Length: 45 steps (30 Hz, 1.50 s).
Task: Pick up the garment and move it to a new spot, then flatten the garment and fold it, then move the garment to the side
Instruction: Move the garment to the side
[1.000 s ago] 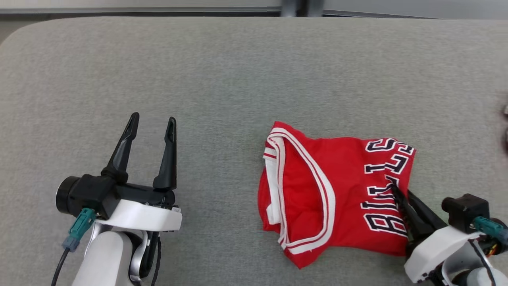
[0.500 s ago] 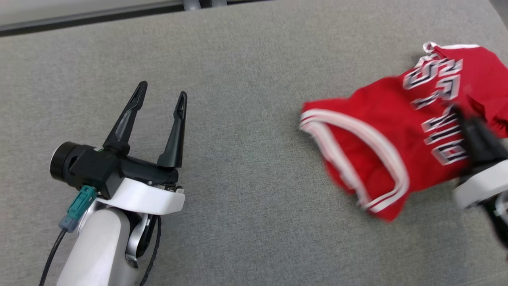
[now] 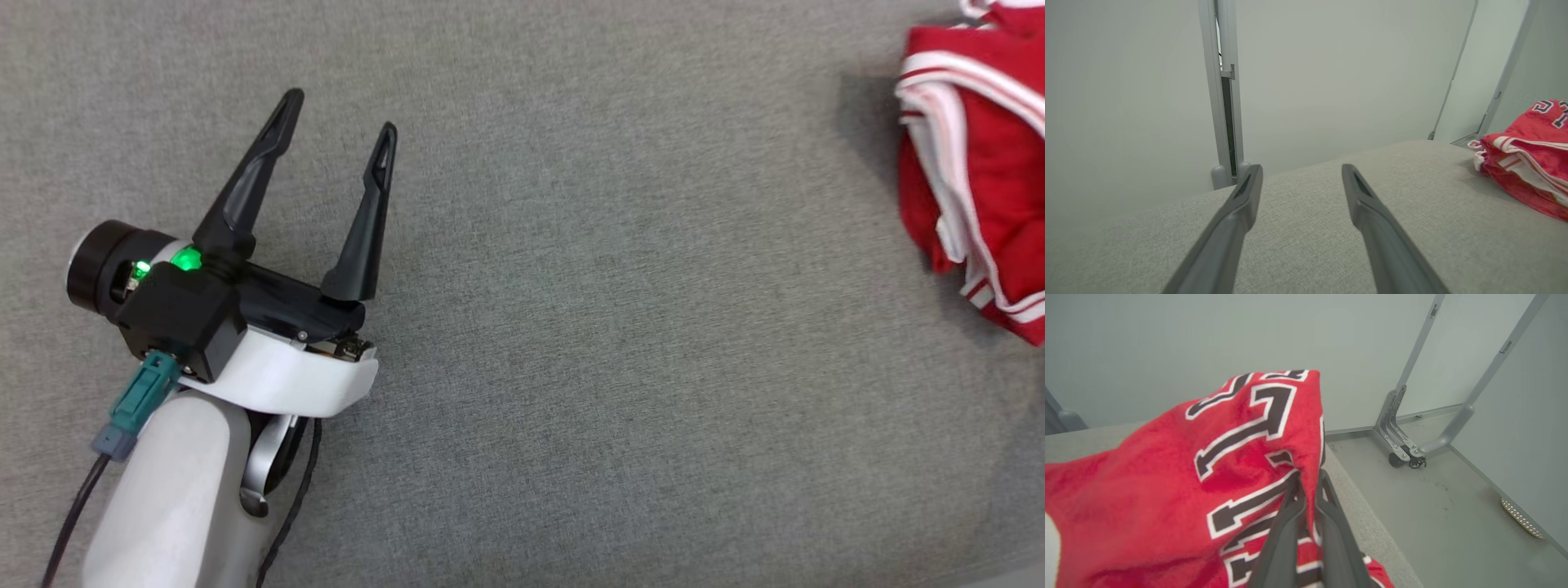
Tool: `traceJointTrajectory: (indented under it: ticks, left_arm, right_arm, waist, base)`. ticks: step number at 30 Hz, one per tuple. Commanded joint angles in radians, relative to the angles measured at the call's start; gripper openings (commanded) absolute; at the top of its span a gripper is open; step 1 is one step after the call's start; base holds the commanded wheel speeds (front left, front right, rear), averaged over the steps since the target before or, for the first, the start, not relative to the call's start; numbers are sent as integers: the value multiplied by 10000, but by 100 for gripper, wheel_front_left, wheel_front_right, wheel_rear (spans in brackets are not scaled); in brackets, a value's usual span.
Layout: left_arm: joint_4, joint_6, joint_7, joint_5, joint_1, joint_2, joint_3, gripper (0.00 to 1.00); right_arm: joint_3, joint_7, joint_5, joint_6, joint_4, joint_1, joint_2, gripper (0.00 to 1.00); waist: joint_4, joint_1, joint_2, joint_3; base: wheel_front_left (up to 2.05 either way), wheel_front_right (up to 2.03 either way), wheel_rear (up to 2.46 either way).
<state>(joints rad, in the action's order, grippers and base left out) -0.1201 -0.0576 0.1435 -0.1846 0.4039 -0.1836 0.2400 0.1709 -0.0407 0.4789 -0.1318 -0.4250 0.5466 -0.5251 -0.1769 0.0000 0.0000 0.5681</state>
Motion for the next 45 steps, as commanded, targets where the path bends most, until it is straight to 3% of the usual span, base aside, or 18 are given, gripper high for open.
traceJointTrajectory:
  ticks: [1,2,3,4,10,15,19,24,31,37,45]
  left_arm:
    - [-94,-25,-28,67,226,-94,2,100]
    - [-136,-29,-68,91,272,-119,12,100]
    - [-167,-15,-88,94,315,-153,3,100]
    - [-193,-12,-98,93,361,-168,-6,100]
    - [-211,43,-139,53,315,-280,-30,100]
    - [39,146,33,-190,-119,-217,-114,100]
    - [200,322,202,-388,-577,-177,-300,100]
    - [248,519,267,-756,-1186,-120,-540,100]
    - [376,784,450,-1059,-1849,-24,-816,100]
    - [767,919,660,-1429,-2264,230,-1001,100]
    - [1394,978,920,-1622,-2960,214,-1233,100]
  right_arm:
    - [22,155,134,23,-414,263,-112,0]
    - [-51,175,275,23,-717,400,-66,13]
    - [-76,268,360,21,-1032,557,-97,47]
    - [-97,381,481,23,-1329,695,-107,100]
    - [-535,1526,551,23,-2530,936,-123,100]
    - [-865,2714,496,23,-2402,226,202,100]
    - [-983,3011,347,21,-1359,-655,699,100]
    - [-1040,3058,-93,21,791,-1933,1585,100]
    - [-1407,2771,-983,15,3246,-3305,2732,100]
    - [-1642,2085,-1511,17,4359,-3979,3353,100]
    - [-1625,1245,-1973,13,5080,-4781,3578,100]
  waist:
    - [92,0,0,451]
    - [95,0,0,546]
    - [83,0,0,636]
    - [68,0,0,700]
    - [-109,0,0,637]
    - [-293,0,0,-63]
    - [-384,0,0,-714]
    - [-323,0,0,-1253]
    - [166,0,0,-1805]
    - [887,0,0,-2342]
    - [1936,0,0,-3333]
  base:
    - [0,0,0]
    - [0,0,0]
    - [0,0,0]
    - [0,0,0]
    - [0,0,0]
    - [0,0,0]
    - [0,0,0]
    - [0,0,0]
    - [0,0,0]
    - [0,0,0]
    - [0,0,0]
